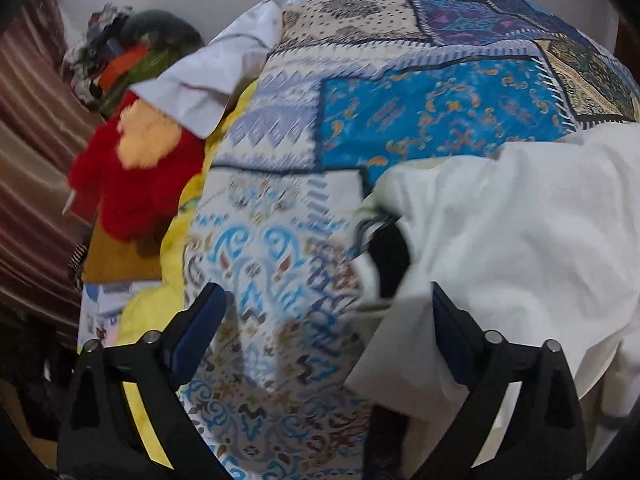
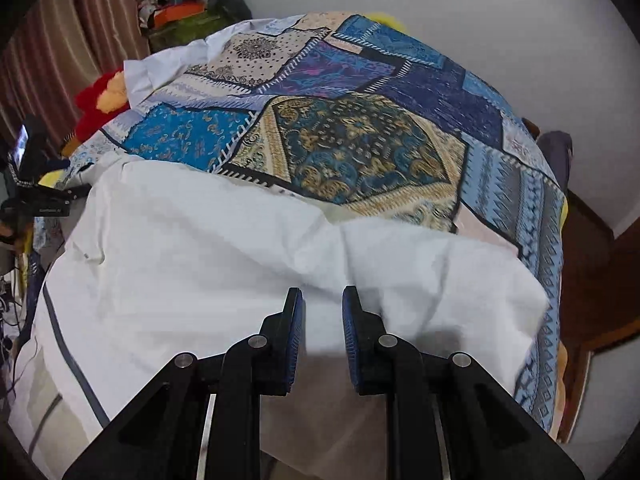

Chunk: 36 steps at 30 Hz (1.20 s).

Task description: Fold large clothes

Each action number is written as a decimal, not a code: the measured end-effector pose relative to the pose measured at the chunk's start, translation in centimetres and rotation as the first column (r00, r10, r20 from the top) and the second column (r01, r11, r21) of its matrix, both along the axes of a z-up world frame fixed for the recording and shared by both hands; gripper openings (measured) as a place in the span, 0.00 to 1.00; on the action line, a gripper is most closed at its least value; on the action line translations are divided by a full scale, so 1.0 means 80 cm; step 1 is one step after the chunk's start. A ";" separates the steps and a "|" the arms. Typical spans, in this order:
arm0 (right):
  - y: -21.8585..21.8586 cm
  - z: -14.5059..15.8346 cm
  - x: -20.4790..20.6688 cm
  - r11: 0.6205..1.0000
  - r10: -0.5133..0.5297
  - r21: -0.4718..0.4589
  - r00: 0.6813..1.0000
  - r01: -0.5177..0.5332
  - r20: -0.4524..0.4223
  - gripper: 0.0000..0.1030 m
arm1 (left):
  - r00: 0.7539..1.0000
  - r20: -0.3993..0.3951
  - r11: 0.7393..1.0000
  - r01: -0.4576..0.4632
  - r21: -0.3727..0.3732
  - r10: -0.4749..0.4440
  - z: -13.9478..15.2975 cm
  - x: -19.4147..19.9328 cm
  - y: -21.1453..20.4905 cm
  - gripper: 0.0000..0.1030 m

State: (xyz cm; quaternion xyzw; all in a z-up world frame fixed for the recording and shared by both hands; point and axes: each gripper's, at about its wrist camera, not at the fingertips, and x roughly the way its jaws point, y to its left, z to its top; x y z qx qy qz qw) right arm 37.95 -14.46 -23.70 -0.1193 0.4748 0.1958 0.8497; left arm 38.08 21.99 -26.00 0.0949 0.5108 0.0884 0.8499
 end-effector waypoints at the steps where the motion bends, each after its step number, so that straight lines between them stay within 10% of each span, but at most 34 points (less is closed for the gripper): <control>1: -0.006 0.000 -0.002 1.000 -0.013 -0.010 1.000 0.013 0.003 0.15 | 1.000 -0.001 1.000 -0.014 -0.015 0.014 -0.001 -0.002 0.004 0.99; 16: -0.089 0.001 -0.040 0.966 -0.187 -0.168 0.981 0.195 0.059 0.16 | 0.999 0.027 0.996 0.035 -0.084 -0.033 0.045 -0.071 0.005 0.98; 23: -0.103 0.082 -0.038 0.972 -0.235 0.039 0.962 0.232 0.142 0.16 | 0.985 0.170 0.988 0.008 -0.155 0.019 0.107 -0.026 0.003 0.98; 29: -0.070 0.080 0.010 0.973 -0.224 0.086 0.969 0.216 0.107 0.16 | 0.995 0.065 0.962 -0.052 -0.268 0.072 0.062 0.040 0.003 0.98; 33: -0.050 0.023 0.038 0.976 -0.211 -0.033 0.976 0.213 0.047 0.16 | 0.994 0.003 0.989 -0.106 -0.106 0.107 0.010 0.055 0.003 0.97; 36: -0.063 0.008 0.042 0.979 -0.202 0.001 0.978 0.202 0.056 0.17 | 0.993 0.032 0.979 -0.106 -0.176 0.114 0.002 0.047 0.019 0.97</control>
